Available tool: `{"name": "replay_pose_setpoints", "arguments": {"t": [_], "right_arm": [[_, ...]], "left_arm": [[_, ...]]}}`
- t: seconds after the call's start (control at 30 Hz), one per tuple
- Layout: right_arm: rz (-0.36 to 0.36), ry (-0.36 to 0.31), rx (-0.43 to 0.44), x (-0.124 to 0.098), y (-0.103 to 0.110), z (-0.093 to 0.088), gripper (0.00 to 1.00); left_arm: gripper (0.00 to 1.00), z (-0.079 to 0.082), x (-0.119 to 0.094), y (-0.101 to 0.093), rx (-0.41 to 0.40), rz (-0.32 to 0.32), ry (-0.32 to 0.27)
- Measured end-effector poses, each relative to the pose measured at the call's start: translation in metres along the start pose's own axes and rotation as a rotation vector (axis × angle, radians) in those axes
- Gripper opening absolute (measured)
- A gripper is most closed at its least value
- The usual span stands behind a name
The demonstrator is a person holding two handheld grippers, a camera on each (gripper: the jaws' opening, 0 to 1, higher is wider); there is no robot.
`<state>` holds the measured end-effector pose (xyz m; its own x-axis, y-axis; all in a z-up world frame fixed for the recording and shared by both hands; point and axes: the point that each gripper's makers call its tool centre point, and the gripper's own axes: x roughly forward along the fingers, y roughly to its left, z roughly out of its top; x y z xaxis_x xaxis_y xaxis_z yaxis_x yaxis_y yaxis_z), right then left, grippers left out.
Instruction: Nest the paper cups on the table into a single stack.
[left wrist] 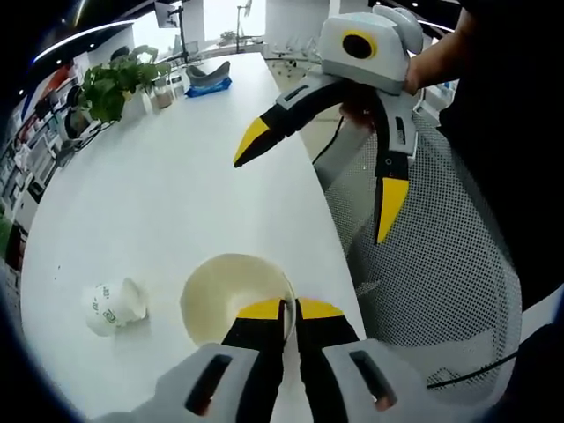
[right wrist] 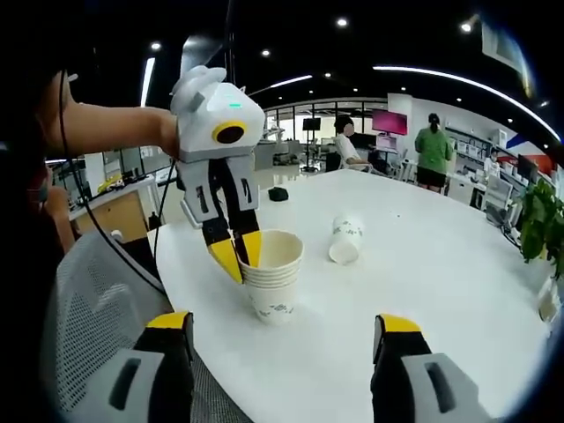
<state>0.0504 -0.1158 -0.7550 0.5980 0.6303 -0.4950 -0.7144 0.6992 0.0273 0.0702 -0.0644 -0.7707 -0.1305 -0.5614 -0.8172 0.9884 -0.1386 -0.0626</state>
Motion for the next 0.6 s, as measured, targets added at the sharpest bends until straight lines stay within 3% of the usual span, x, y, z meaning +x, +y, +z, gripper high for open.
{"name": "replay_pose_setpoints", "arguments": {"t": [0.27,0.6], "right_arm": [[0.003,0.002,-0.005,0.0,0.001,-0.001,0.85],[0.002,0.0,0.008,0.0,-0.001,-0.001,0.85]], "left_arm": [[0.03,0.002,0.0,-0.003,-0.009,0.015,-0.006],[0.13,0.006,-0.011,-0.002,-0.026,0.063,-0.048]]}}
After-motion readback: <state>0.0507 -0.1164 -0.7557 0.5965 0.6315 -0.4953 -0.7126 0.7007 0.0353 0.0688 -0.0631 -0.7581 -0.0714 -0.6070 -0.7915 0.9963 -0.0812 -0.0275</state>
